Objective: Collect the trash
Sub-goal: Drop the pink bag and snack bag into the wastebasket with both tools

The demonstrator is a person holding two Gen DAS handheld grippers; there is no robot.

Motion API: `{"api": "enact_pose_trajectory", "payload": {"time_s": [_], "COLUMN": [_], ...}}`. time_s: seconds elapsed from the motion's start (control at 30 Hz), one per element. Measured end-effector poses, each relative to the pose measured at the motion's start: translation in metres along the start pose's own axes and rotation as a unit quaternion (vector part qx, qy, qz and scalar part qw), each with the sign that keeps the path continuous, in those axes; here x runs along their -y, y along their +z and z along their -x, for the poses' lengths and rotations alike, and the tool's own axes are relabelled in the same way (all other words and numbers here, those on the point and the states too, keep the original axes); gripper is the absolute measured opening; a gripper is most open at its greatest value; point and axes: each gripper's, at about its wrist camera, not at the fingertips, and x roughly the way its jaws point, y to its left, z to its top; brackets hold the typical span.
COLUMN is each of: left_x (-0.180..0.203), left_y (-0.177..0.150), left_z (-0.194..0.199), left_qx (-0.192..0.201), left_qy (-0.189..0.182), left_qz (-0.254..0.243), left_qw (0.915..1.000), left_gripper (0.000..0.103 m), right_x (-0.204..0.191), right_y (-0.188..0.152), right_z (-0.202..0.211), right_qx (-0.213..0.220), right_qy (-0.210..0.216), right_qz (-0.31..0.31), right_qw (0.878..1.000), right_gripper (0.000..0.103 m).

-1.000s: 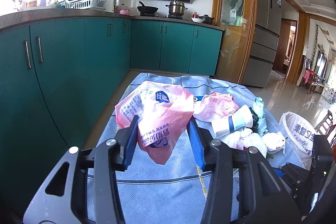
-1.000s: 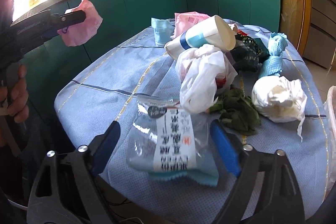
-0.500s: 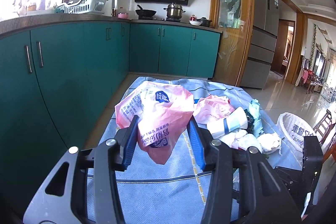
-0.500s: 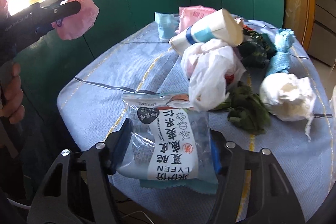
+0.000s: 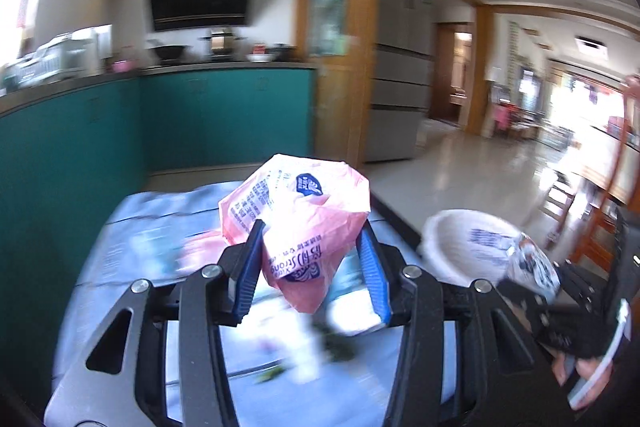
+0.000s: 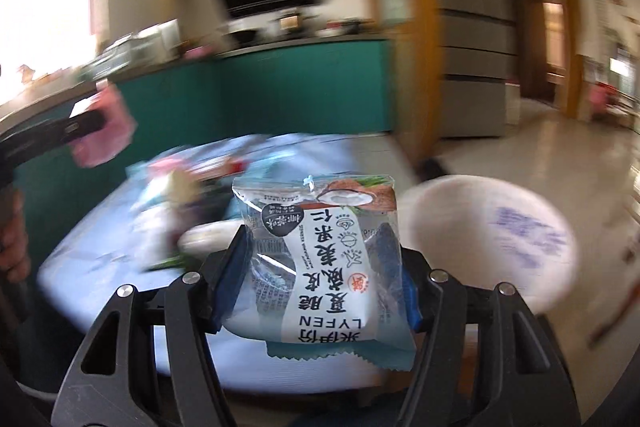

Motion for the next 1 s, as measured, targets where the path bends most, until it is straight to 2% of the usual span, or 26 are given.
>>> {"api": "enact_pose_trajectory", "payload": {"time_s": [0.1,0.2,0.33,0.43,0.53,0.6,0.67,0.77,0.83,0.9,1.0], "left_x": [0.045,0.082,0.130,0.158,0.180,0.187,0.189,0.181,0.172,0.163,0.132], "left_y": [0.007,0.008,0.002,-0.008,-0.020,-0.024,-0.026,-0.021,-0.016,-0.011,-0.006], "left_z": [-0.037,-0.076,-0.144,-0.188,-0.220,-0.234,-0.240,-0.231,-0.218,-0.199,-0.161], "left_qx": [-0.002,-0.022,-0.064,-0.101,-0.132,-0.142,-0.142,-0.130,-0.113,-0.093,-0.067], "left_qy": [-0.045,-0.089,-0.131,-0.171,-0.193,-0.199,-0.198,-0.192,-0.174,-0.160,-0.111], "left_qz": [-0.024,-0.027,-0.025,-0.012,-0.009,-0.009,-0.007,-0.011,-0.023,-0.026,-0.026], "left_qw": [0.9987,0.9954,0.9890,0.9801,0.9723,0.9697,0.9699,0.9728,0.9779,0.9824,0.9913], "left_gripper": [0.047,0.047,0.047,0.048,0.052,0.055,0.069,0.075,0.079,0.082,0.083], "right_x": [0.043,0.083,0.112,0.129,0.134,0.138,0.140,0.144,0.145,0.145,0.139], "right_y": [0.000,-0.001,-0.008,-0.019,-0.022,-0.023,-0.022,-0.019,-0.017,-0.016,-0.014], "right_z": [-0.003,-0.006,-0.008,-0.013,-0.026,-0.032,-0.040,-0.052,-0.059,-0.065,-0.068], "right_qx": [0.008,0.011,0.008,-0.005,-0.018,-0.023,-0.024,-0.028,-0.031,-0.036,-0.040], "right_qy": [-0.045,-0.090,-0.114,-0.128,-0.132,-0.127,-0.124,-0.128,-0.132,-0.141,-0.144], "right_qz": [-0.024,-0.032,-0.033,-0.038,-0.045,-0.048,-0.043,-0.036,-0.033,-0.029,-0.018], "right_qw": [0.999,0.995,0.993,0.991,0.990,0.990,0.991,0.991,0.990,0.989,0.989], "right_gripper": [0.063,0.063,0.063,0.063,0.063,0.063,0.063,0.064,0.068,0.079,0.086]}}
